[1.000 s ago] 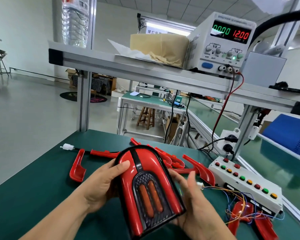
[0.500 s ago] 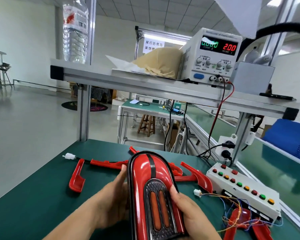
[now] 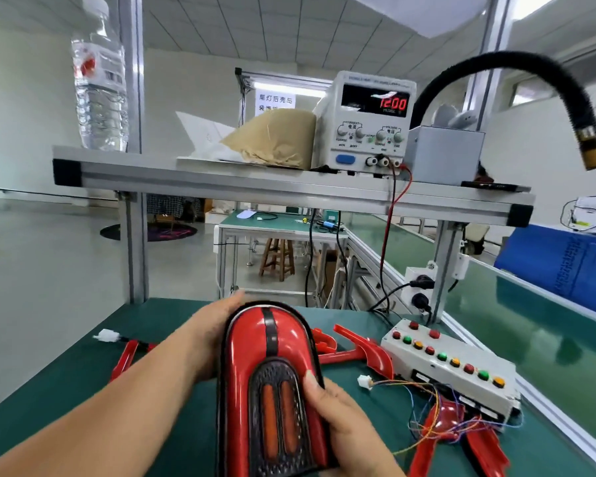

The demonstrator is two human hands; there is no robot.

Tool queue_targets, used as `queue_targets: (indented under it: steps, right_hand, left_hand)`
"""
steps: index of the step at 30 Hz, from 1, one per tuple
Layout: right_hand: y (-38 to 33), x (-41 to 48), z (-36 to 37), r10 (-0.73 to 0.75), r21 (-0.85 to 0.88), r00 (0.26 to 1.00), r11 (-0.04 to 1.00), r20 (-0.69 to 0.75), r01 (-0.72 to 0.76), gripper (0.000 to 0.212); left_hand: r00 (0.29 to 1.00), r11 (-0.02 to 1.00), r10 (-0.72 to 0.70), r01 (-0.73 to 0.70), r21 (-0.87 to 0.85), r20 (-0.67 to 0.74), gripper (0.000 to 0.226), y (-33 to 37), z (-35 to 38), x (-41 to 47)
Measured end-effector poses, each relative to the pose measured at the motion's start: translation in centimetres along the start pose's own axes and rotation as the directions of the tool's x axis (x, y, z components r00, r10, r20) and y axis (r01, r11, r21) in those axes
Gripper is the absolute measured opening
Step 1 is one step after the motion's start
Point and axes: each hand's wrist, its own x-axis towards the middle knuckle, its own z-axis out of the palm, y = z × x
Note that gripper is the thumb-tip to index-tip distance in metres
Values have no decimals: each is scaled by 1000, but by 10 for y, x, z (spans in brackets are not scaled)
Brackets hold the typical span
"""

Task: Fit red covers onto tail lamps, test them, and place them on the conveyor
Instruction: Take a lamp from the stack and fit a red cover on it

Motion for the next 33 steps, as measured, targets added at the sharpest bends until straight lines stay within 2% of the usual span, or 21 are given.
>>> queue_targets:
  steps: [2, 3, 6, 9, 10, 13, 16, 18, 20, 24, 27, 29, 31, 33]
  right_hand:
    - [2, -1, 8, -43, 121, 995, 991, -88, 54, 45]
    - [1, -1, 14, -58, 162, 991, 984, -121, 77, 46]
    - [1, -3, 22, -58, 147, 988, 986, -145, 79, 47]
    - [0, -6, 19, -36, 130, 994, 990, -103, 49, 52]
    - [-1, -5, 15, -19, 194, 995, 980, -94, 37, 54]
    - [-7, 2, 6, 80, 503, 968, 863, -237, 52, 63]
    - [-15, 2, 0, 133, 611, 952, 789, -276, 67, 46]
    - [-17, 2, -4, 155, 599, 952, 800, -265, 37, 39]
    - [-16, 3, -6, 181, 559, 949, 829, -257, -7, 44]
    - [-14, 5, -7, 135, 376, 953, 926, -270, -25, 47]
    - [-15, 2, -5, 36, 256, 983, 967, -180, 11, 57]
    - [-17, -1, -4, -28, 242, 994, 969, -105, 53, 63]
    - [-20, -3, -4, -80, 239, 994, 966, -75, 96, 58]
    - [-27, -5, -5, -100, 251, 988, 960, -114, 126, 47]
  left_hand:
    - [999, 1000, -7, 8, 6, -42, 84, -12, 2, -17]
    - [999, 1000, -8, 8, 12, -46, 85, -21, 4, -28]
    - [998, 998, -66, 66, 3, -20, 54, -42, 12, -49]
    - [996, 998, -54, 53, -17, -66, 51, -44, 8, -55]
    - [995, 999, -52, 51, -15, -84, 46, -41, 5, -55]
    - [990, 998, -27, 20, -54, -137, 37, -24, -12, -55]
    - [986, 989, -24, -1, -149, -163, 43, -11, -46, -56]
    - [982, 981, 2, -39, -192, -189, 65, 0, -72, -61]
    - [974, 972, 36, -86, -220, -225, 75, 12, -98, -65]
    - [947, 995, 17, -48, -91, -321, 54, 29, -126, -62]
    - [907, 998, -31, 53, 40, -421, 45, 28, -121, -48]
    - [870, 993, -67, 105, 50, -489, 33, 22, -117, -38]
    - [829, 989, -113, 149, 21, -547, 24, 16, -115, -31]
    - [812, 974, -146, 216, 60, -565, 24, 11, -114, -29]
